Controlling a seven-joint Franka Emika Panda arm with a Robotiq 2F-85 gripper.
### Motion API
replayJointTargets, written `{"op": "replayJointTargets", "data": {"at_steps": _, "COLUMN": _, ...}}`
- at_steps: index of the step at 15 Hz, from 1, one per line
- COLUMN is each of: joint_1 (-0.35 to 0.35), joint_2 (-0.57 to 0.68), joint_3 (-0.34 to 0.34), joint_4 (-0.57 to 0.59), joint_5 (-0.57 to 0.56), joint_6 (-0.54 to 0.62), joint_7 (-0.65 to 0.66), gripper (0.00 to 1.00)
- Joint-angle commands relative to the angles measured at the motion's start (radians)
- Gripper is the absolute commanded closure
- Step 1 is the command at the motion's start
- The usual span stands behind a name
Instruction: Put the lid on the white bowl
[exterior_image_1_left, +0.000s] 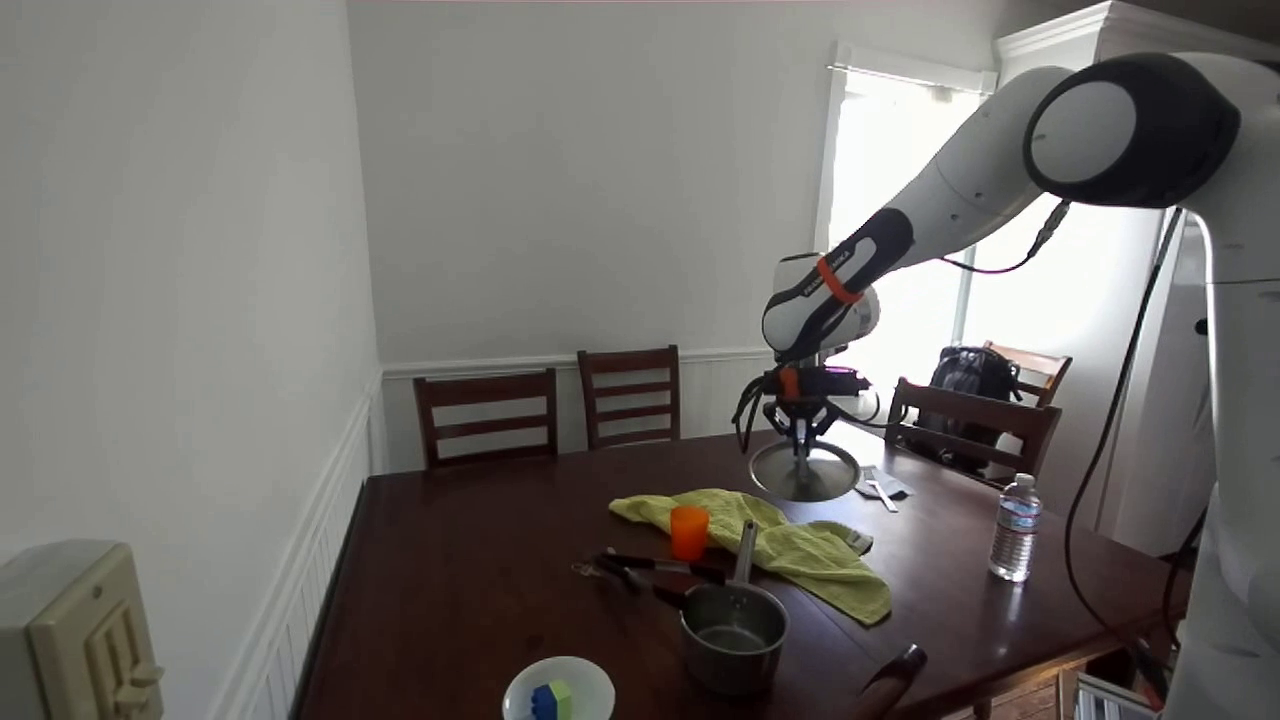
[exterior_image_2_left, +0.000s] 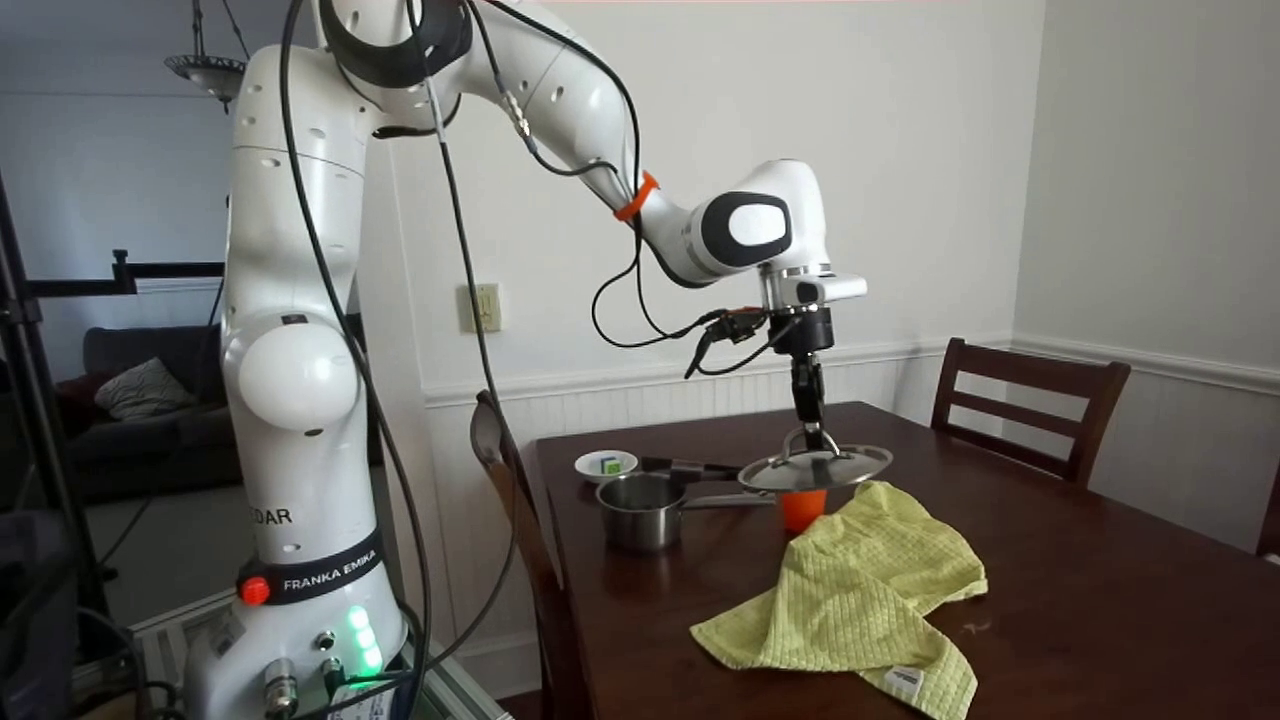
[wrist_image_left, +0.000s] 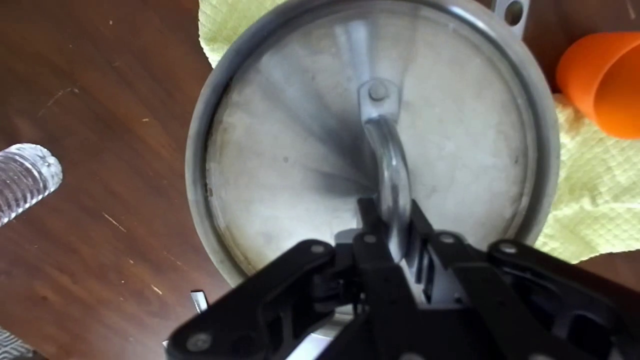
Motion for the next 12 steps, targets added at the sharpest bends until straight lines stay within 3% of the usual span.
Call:
{"op": "replayJointTargets", "data": {"at_steps": 1, "joint_1": -0.034, "joint_2": -0.008, "joint_3": 0.048, "joint_4": 0.004, "joint_5": -0.02, "joint_6": -0.014, "joint_7": 0.02, "gripper": 0.85}}
{"op": "replayJointTargets", "data": {"at_steps": 4, "joint_1": -0.037, "joint_2": -0.007, "joint_3": 0.047, "joint_4": 0.003, "joint_5": -0.027, "joint_6": -0.016, "joint_7": 0.024, "gripper": 0.85}}
{"op": "replayJointTargets", "data": {"at_steps": 5, "joint_1": -0.03, "joint_2": 0.004, "joint_3": 0.051, "joint_4": 0.012, "joint_5": -0.04, "joint_6": -0.007, "joint_7": 0.03, "gripper": 0.96}}
{"op": "replayJointTargets", "data": {"at_steps": 9, "joint_1": 0.048, "joint_2": 0.044, "joint_3": 0.139, "joint_4": 0.157, "joint_5": -0.164, "joint_6": -0.098, "joint_7": 0.032, "gripper": 0.96}}
{"op": "replayJointTargets", "data": {"at_steps": 12, "joint_1": 0.101, "joint_2": 0.085, "joint_3": 0.235, "joint_4": 0.245, "joint_5": -0.158, "joint_6": -0.146, "joint_7": -0.027, "gripper": 0.96}}
